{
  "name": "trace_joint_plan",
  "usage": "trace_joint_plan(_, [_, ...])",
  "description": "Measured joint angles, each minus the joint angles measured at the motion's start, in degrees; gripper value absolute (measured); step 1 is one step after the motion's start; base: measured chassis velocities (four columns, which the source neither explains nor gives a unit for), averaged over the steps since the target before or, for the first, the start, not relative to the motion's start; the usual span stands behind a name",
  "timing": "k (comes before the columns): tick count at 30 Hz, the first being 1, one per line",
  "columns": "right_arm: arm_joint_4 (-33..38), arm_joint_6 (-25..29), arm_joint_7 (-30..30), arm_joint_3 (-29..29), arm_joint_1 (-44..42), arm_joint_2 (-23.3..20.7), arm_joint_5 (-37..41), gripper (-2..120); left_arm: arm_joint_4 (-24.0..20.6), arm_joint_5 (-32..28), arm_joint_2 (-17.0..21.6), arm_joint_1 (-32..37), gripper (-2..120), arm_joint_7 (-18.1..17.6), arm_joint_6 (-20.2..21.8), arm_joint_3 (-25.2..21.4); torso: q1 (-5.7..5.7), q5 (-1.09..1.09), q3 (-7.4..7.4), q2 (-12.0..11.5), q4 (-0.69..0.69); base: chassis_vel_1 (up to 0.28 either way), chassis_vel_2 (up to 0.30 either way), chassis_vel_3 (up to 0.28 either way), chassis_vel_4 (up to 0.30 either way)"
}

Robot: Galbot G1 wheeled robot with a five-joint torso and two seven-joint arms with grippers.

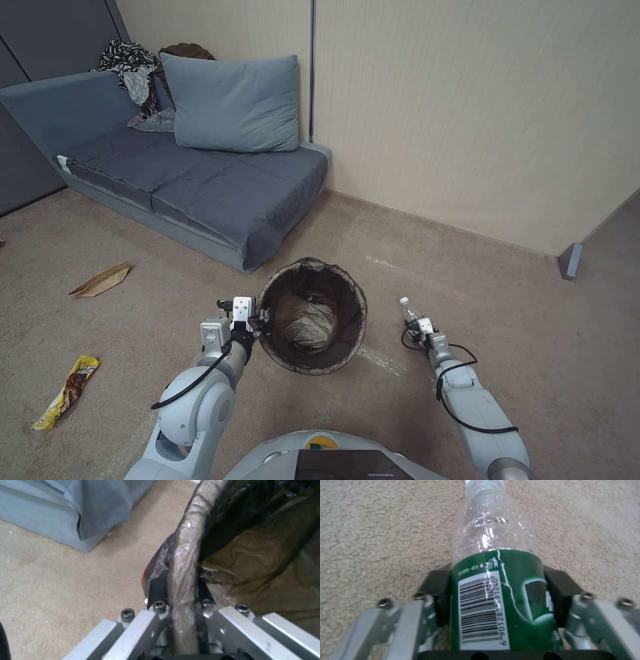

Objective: Pick up the trash bin, then pick up the garbage from the floor and place it into the trash bin.

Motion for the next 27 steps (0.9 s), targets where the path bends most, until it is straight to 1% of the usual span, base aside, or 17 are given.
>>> trace_joint_plan(1, [0.0, 0.0, 0.0, 0.0, 0.0, 0.0, 0.0, 54, 0.0, 0.0, 0.0, 0.0, 0, 0.0, 0.0, 0.0, 0.00, 0.00, 0.00, 0.0, 0.00, 0.000, 0.000, 0.000, 0.000])
trace_joint_plan(2, [0.0, 0.0, 0.0, 0.1, 0.0, 0.0, 0.0, 47, 0.0, 0.0, 0.0, 0.0, 0, 0.0, 0.0, 0.0, 0.00, 0.00, 0.00, 0.0, 0.00, 0.000, 0.000, 0.000, 0.000])
trace_joint_plan(5, [-0.1, 0.0, 0.0, 0.1, 0.0, 0.0, 0.0, 44, 0.0, 0.0, 0.0, 0.0, 0, 0.0, 0.0, 0.0, 0.00, 0.00, 0.00, 0.0, 0.01, 0.000, 0.000, 0.000, 0.000])
trace_joint_plan(8, [-0.1, 0.0, -0.1, 0.2, -0.1, 0.1, 0.0, 34, 0.0, 0.0, 0.0, 0.0, 0, 0.0, 0.0, 0.1, 0.00, 0.00, 0.00, 0.0, 0.01, 0.000, 0.000, 0.000, 0.000])
trace_joint_plan(23, [0.1, 0.3, -0.1, 0.9, -0.7, 0.1, 0.0, 33, -0.1, 0.0, 0.1, -0.1, 0, 0.1, -0.1, 0.0, 0.00, 0.06, 0.01, 0.0, 0.03, 0.000, 0.000, 0.000, 0.000])
trace_joint_plan(25, [0.7, 0.8, 0.0, 1.1, -1.0, 0.1, 0.0, 33, 0.0, 0.0, 0.1, -0.1, 0, 0.1, -0.1, 0.0, 0.00, 0.08, 0.01, 0.0, 0.03, 0.000, 0.000, 0.000, 0.000])
trace_joint_plan(27, [3.4, 1.5, 0.1, 1.3, -2.2, 0.0, 0.1, 33, 0.4, 0.0, 0.1, -0.1, 0, 0.1, -0.2, 0.1, 0.01, 0.10, 0.03, 0.0, 0.01, 0.000, 0.000, 0.000, 0.000])
